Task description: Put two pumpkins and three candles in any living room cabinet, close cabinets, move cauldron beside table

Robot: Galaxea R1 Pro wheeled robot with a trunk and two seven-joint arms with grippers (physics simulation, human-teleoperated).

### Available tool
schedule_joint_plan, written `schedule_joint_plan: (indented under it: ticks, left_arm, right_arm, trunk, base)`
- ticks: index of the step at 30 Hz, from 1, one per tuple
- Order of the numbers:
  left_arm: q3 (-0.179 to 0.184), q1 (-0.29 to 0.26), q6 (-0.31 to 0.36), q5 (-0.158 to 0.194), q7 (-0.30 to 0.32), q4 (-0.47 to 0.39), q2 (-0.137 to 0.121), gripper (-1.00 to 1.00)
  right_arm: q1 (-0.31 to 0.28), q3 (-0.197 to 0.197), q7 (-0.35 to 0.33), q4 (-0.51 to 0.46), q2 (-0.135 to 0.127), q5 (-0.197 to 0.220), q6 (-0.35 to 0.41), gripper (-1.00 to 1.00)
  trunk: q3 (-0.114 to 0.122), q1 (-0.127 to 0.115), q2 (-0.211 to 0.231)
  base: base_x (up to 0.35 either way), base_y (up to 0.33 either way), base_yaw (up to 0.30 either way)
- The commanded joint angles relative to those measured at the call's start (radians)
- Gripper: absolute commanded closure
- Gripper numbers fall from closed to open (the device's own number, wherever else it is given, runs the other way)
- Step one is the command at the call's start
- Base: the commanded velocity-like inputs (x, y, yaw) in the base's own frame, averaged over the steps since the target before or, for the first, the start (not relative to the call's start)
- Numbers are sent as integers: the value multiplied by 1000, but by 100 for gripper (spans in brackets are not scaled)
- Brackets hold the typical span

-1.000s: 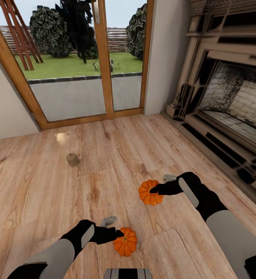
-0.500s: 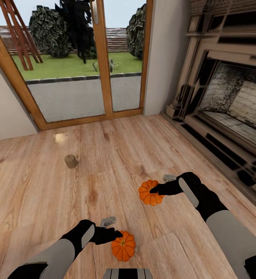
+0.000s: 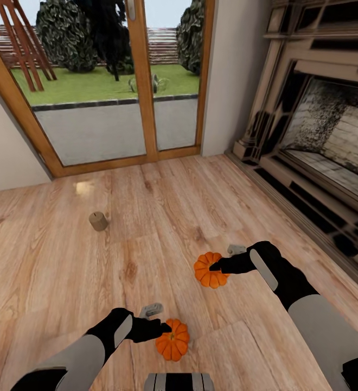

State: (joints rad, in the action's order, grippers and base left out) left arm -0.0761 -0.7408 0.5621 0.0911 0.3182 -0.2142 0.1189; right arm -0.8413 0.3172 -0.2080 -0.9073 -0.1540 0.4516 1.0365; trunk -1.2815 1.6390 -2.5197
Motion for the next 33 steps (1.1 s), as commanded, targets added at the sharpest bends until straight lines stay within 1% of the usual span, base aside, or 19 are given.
schedule_joint_plan:
  ticks: [1,14,18,19,27,31,33]
  left_arm:
    - [-8,0,10,7,-2,-1,1,-100]
    - [-8,0,4,7,-1,-2,2,-100]
    - [-8,0,-25,8,-1,-2,2,-100]
    - [-8,0,-42,8,0,-2,2,-100]
    - [-7,0,-49,7,-2,-2,3,-100]
    - [-7,-11,-41,7,-56,-2,9,-100]
    - [-7,-30,-31,8,-83,-2,15,-100]
  right_arm:
    - [-1,2,-10,-1,-1,-8,2,100]
    - [-1,3,-10,-1,-1,-10,2,100]
    - [-1,3,-10,-1,-1,-10,2,100]
    - [0,3,-9,-1,-1,-10,2,100]
    - [1,3,-8,-1,0,-11,2,100]
    - [1,5,-8,-1,1,-11,2,100]
    - [1,5,-8,-1,1,-11,2,100]
  trunk:
    - [-5,0,-1]
    - [-55,6,-4]
    - [-55,6,-4]
    - [-55,6,-4]
    - [-55,6,-4]
    - [-55,6,-4]
    - [-55,6,-4]
  base:
    - [0,0,0]
    - [0,0,0]
    - [0,0,0]
    - [0,0,0]
    - [0,0,0]
    - [0,0,0]
    - [0,0,0]
